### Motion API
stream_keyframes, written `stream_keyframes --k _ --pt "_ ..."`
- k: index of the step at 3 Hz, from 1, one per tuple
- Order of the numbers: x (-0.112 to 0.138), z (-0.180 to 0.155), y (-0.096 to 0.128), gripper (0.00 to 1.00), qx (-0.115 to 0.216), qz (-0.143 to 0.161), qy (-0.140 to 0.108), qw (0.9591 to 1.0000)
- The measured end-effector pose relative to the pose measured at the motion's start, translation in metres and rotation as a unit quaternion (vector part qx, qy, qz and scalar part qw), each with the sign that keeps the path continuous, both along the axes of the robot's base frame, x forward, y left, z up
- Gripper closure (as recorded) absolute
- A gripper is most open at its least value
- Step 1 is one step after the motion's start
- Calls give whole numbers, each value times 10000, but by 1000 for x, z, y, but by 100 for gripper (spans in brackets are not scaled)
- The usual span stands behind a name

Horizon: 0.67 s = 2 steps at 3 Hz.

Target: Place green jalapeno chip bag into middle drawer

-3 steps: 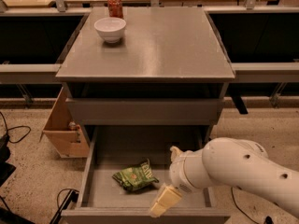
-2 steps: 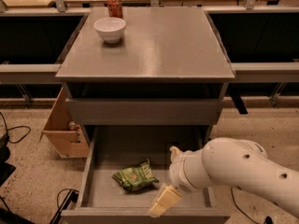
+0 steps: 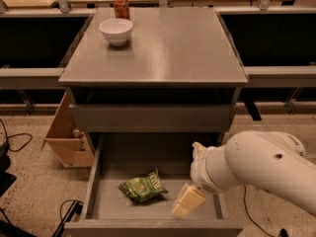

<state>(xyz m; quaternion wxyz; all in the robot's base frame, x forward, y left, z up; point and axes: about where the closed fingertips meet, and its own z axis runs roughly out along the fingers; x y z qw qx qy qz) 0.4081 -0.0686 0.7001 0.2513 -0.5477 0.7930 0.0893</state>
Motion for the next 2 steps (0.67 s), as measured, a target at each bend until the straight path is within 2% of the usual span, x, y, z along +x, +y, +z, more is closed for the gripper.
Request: stream_keyframes --k 1,2 --pt "9 40 -26 0 -590 33 -74 9982" --pt "17 65 -61 0 -1071 -30 2 9942"
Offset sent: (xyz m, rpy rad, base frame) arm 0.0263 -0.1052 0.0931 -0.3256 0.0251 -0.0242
